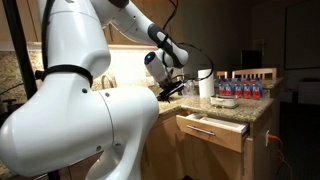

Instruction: Open the top drawer

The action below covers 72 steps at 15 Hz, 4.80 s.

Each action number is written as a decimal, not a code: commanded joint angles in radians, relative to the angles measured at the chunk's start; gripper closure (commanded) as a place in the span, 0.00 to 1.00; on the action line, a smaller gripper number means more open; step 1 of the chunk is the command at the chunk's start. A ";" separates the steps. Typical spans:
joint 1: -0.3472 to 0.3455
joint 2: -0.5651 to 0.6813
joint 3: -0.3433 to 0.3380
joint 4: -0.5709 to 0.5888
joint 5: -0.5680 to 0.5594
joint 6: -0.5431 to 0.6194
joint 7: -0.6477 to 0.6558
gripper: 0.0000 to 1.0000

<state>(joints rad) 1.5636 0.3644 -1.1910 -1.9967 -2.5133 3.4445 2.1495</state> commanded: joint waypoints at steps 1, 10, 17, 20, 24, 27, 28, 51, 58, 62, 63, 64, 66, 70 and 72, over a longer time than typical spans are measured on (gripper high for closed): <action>-0.044 0.056 -0.034 0.066 0.046 0.022 0.043 0.00; -0.461 0.076 0.215 0.078 0.275 0.011 0.146 0.00; -0.699 0.138 0.411 0.146 0.443 0.009 0.146 0.00; -0.763 0.189 0.447 0.174 0.477 0.009 0.149 0.00; -0.849 0.250 0.522 0.186 0.489 0.009 0.157 0.00; -0.904 0.287 0.577 0.204 0.478 0.009 0.160 0.00; -0.924 0.295 0.598 0.222 0.481 0.009 0.152 0.00; -0.988 0.394 0.664 0.296 0.436 0.008 0.277 0.00; -1.178 0.346 0.911 0.257 0.364 0.008 0.251 0.00; -1.169 0.296 0.904 0.167 0.294 0.010 0.307 0.00; -1.138 0.278 0.870 0.138 0.281 0.010 0.329 0.00; -1.112 0.258 0.848 0.108 0.268 0.010 0.352 0.00; -1.078 0.222 0.835 0.045 0.223 0.010 0.398 0.00; -1.078 0.144 0.877 -0.068 0.122 0.014 0.471 0.00; -1.068 0.121 0.861 -0.120 0.137 0.012 0.448 0.00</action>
<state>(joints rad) 0.4889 0.5349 -0.3178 -1.9974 -2.3519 3.4553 2.5996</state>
